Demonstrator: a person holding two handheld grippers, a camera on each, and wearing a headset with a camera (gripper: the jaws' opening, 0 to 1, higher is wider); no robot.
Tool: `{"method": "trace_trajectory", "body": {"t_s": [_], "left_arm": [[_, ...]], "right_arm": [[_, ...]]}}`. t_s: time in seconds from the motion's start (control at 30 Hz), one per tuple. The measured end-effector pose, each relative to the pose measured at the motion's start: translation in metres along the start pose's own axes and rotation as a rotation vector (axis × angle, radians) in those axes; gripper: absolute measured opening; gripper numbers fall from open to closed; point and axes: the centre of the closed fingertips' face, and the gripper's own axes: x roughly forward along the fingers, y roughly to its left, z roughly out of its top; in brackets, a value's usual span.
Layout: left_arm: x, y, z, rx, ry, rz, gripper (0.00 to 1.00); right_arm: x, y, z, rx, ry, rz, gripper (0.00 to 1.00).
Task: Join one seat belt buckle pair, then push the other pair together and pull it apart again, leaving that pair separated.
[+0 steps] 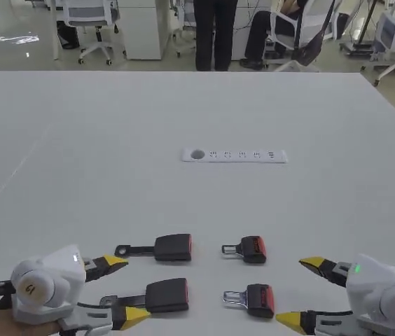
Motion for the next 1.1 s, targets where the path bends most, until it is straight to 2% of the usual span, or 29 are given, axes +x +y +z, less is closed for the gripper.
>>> {"method": "trace_trajectory", "body": {"t_s": [0.13,0.37,0.43,0.57,0.8,1.1], "left_arm": [[0.006,-0.008,0.004,0.021,0.028,-0.029,0.56],[0.013,-0.012,-0.001,0.065,0.092,-0.085,0.51],[0.016,-0.015,-0.003,0.086,0.123,-0.113,0.5],[0.019,-0.017,-0.005,0.114,0.149,-0.14,0.46],[0.028,-0.018,-0.003,0.167,0.195,-0.187,0.41],[0.037,-0.023,-0.01,0.224,0.284,-0.258,0.36]], "right_arm": [[0.003,0.002,0.001,-0.012,0.013,0.019,0.58],[0.01,0.007,0.003,-0.022,0.032,0.065,0.55],[0.011,0.009,0.003,-0.027,0.039,0.078,0.54],[0.014,0.011,0.004,-0.034,0.051,0.105,0.52],[0.022,0.016,0.001,-0.07,0.094,0.169,0.47],[0.034,0.024,-0.008,-0.127,0.177,0.262,0.44]]}}
